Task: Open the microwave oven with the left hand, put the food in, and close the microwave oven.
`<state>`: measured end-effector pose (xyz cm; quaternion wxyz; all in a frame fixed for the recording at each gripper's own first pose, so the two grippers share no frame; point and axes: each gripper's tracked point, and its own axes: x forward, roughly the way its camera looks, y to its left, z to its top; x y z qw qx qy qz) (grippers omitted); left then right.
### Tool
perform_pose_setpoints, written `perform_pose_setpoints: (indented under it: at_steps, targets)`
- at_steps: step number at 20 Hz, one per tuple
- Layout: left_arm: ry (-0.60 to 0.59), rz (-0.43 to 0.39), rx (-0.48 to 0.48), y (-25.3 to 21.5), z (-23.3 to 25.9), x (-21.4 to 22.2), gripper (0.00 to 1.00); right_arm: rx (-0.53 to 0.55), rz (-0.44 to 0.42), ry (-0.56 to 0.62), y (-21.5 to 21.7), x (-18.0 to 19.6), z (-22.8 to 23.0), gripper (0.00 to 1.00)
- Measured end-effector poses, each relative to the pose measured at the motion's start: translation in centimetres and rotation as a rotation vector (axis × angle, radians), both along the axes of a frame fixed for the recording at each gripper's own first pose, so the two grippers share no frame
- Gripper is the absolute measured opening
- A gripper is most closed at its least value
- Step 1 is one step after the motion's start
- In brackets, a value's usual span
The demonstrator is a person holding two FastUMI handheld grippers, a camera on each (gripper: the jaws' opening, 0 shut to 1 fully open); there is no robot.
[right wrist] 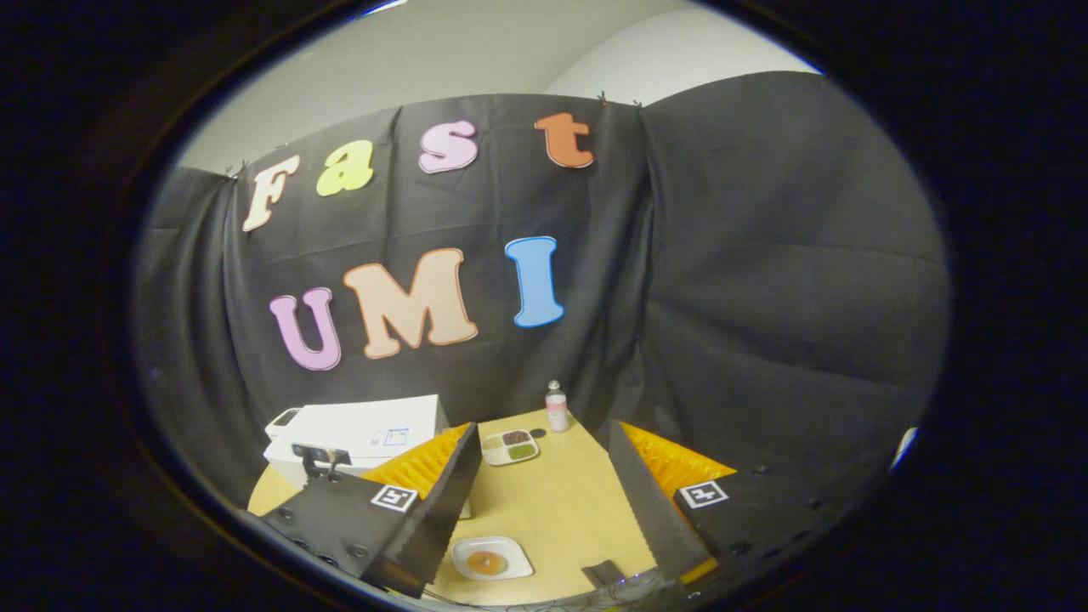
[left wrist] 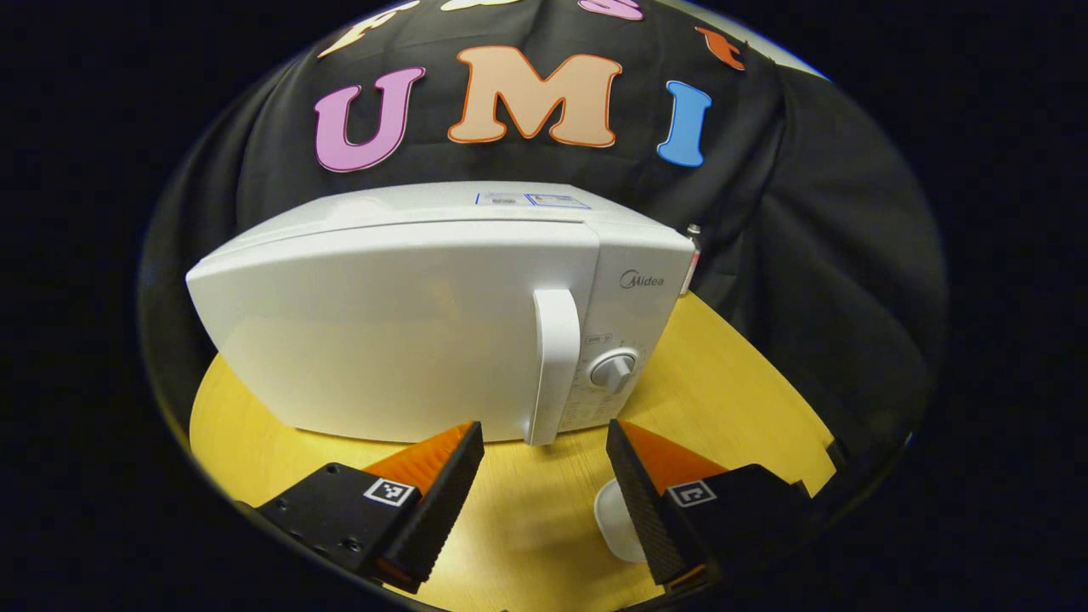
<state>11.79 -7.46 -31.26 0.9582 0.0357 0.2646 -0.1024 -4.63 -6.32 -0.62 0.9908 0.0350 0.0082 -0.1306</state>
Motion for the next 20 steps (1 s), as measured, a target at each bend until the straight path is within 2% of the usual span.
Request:
perform_pose_setpoints:
  at_steps: [3,4,5,7,9,11,12,13,14,15,17,18,19,20]
  targets:
    - [0.012,0.012,0.005,-0.3,-1.1,1.3,0.88,0.005,-0.034,0.008,-0.8,-0.5,-0.6,0.92]
    - [0.016,0.016,0.004,-0.3,-1.3,1.7,0.92,0.008,-0.041,0.015,-1.0,-0.6,-0.9,0.92]
    - [0.021,0.024,0.006,-0.3,-1.6,2.1,0.84,0.013,-0.046,0.023,-1.2,-0.7,-1.3,0.92]
    - [0.031,0.041,0.017,0.1,-2.1,2.7,0.81,0.02,-0.053,0.032,-1.4,-0.8,-1.8,0.92]
    - [0.04,0.059,0.025,0.5,-2.5,3.1,0.8,0.024,-0.059,0.043,-1.6,-0.9,-2.3,0.95]
    - [0.046,0.081,0.033,1.0,-2.8,3.4,0.69,0.03,-0.051,0.045,-1.3,-1.0,-2.6,0.92]
    - [0.05,0.083,0.028,1.1,-3.0,3.6,0.7,0.032,-0.045,0.046,-1.1,-1.1,-2.8,0.92]
    - [0.055,0.086,0.027,1.1,-3.2,3.7,0.63,0.032,-0.04,0.048,-0.9,-1.1,-2.9,0.92]
    - [0.062,0.087,0.031,1.0,-3.4,3.8,0.61,0.03,-0.035,0.052,-0.8,-1.2,-3.1,0.95]
    - [0.065,0.081,0.031,0.8,-3.6,3.9,0.63,0.027,-0.032,0.058,-0.7,-1.3,-3.2,0.92]
    - [0.076,0.076,0.034,0.5,-4.1,4.1,0.54,0.014,-0.029,0.068,-0.7,-1.5,-3.6,0.92]
    - [0.084,0.07,0.029,0.3,-4.3,4.2,0.52,0.008,-0.029,0.073,-0.8,-1.6,-3.7,0.92]
    - [0.093,0.068,0.024,0.0,-4.6,4.3,0.45,0.005,-0.03,0.079,-0.9,-1.7,-3.8,0.96]
    - [0.106,0.069,0.029,-0.1,-4.9,4.3,0.41,0.004,-0.029,0.085,-1.0,-1.7,-4.1,0.96]
